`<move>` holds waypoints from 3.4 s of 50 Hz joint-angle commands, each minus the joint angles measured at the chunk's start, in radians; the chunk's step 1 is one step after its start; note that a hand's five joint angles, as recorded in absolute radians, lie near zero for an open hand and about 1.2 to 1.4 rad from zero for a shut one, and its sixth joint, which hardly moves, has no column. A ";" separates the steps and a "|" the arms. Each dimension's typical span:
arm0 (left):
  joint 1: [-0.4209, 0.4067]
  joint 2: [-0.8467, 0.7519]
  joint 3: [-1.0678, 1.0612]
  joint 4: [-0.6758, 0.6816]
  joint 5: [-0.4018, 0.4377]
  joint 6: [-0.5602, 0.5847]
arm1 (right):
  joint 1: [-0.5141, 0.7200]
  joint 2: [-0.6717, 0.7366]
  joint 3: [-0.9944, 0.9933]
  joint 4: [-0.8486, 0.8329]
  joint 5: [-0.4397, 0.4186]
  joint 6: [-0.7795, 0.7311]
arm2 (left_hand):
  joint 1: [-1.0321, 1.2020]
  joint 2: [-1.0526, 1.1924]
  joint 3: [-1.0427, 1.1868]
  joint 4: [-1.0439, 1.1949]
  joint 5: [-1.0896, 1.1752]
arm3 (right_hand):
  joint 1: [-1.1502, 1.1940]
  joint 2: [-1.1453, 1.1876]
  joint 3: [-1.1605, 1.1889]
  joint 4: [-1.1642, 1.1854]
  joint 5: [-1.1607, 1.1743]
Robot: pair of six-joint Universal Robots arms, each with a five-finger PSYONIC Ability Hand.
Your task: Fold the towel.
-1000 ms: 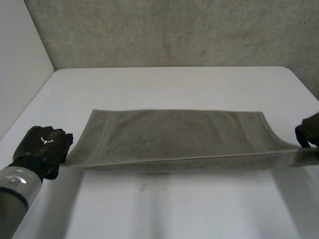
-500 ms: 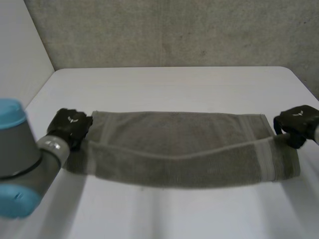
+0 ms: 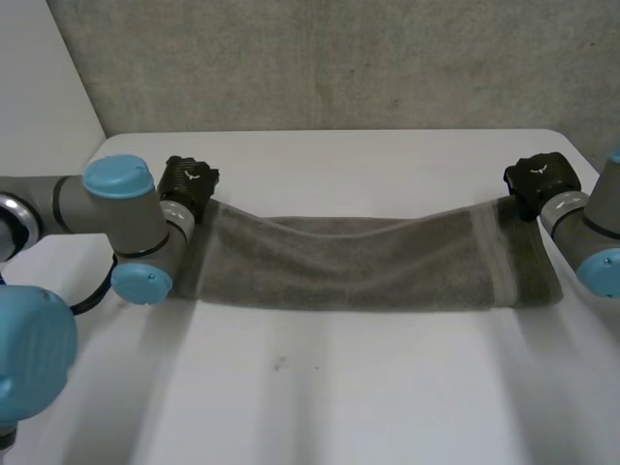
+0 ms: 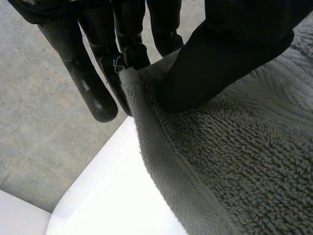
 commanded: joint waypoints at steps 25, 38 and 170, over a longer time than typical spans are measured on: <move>-0.017 -0.088 0.156 -0.002 -0.005 -0.011 | 0.009 0.003 -0.102 -0.065 0.037 0.079 | -1.029 -1.043 -1.042 -1.044 -1.037 | -1.199 -1.013 -1.014 -1.021 -0.992; -0.009 0.394 -0.385 0.010 -0.043 -0.161 | -0.003 -0.362 0.240 0.020 0.001 0.140 | -1.029 -1.043 -1.042 -1.044 -1.037 | -1.199 -1.013 -1.014 -1.021 -0.992; -0.017 0.788 -1.057 0.265 -0.032 -0.370 | 0.078 -0.388 0.765 -0.224 -0.111 0.150 | -1.029 -1.043 -1.042 -1.044 -1.037 | 0.023 0.209 0.208 0.200 0.229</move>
